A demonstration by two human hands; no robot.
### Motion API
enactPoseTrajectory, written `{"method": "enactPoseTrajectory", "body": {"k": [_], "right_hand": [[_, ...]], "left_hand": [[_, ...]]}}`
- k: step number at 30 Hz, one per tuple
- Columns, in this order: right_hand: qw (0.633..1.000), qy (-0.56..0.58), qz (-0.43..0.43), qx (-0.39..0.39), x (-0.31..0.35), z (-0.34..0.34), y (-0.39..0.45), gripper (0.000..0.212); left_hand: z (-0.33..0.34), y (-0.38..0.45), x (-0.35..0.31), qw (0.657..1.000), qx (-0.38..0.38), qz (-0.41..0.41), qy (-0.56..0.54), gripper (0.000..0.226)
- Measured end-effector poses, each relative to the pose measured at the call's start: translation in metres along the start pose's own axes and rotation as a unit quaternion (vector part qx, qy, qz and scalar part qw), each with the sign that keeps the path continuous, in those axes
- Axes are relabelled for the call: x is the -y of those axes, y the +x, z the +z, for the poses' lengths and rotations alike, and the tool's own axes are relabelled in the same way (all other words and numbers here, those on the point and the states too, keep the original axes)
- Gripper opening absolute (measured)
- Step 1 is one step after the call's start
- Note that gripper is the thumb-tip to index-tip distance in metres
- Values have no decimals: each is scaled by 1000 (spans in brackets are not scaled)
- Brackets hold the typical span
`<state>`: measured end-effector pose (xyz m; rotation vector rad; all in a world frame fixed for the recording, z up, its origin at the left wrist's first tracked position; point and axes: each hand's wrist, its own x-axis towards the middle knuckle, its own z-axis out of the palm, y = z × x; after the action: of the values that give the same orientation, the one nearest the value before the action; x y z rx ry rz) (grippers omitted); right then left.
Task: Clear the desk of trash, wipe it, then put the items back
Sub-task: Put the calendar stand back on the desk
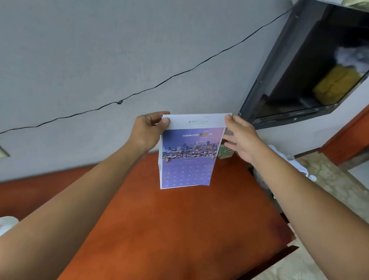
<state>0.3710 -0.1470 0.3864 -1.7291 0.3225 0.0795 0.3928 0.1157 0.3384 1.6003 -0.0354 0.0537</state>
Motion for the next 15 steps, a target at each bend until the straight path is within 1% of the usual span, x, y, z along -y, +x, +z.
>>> {"method": "enactPoseTrajectory", "body": {"k": [5,7,9,11,15], "right_hand": [[999,0,8,49,-6,-19,74,26],[997,0,13,70,-11,-27,102,28],[996,3,22,89,-17,-34,128,28],[993,4,34,110,-21,-39,152,26],[988,4,55,146,-34,-45,191,17]], "left_hand": [[32,39,15,999,-39,-24,-15,25],[45,59,22,997,-66,-42,-24,33],[56,78,32,994,-89,-59,-14,34],[66,92,43,991,-110,-73,-7,26],[82,112,68,985,-140,-99,6,22]]}}
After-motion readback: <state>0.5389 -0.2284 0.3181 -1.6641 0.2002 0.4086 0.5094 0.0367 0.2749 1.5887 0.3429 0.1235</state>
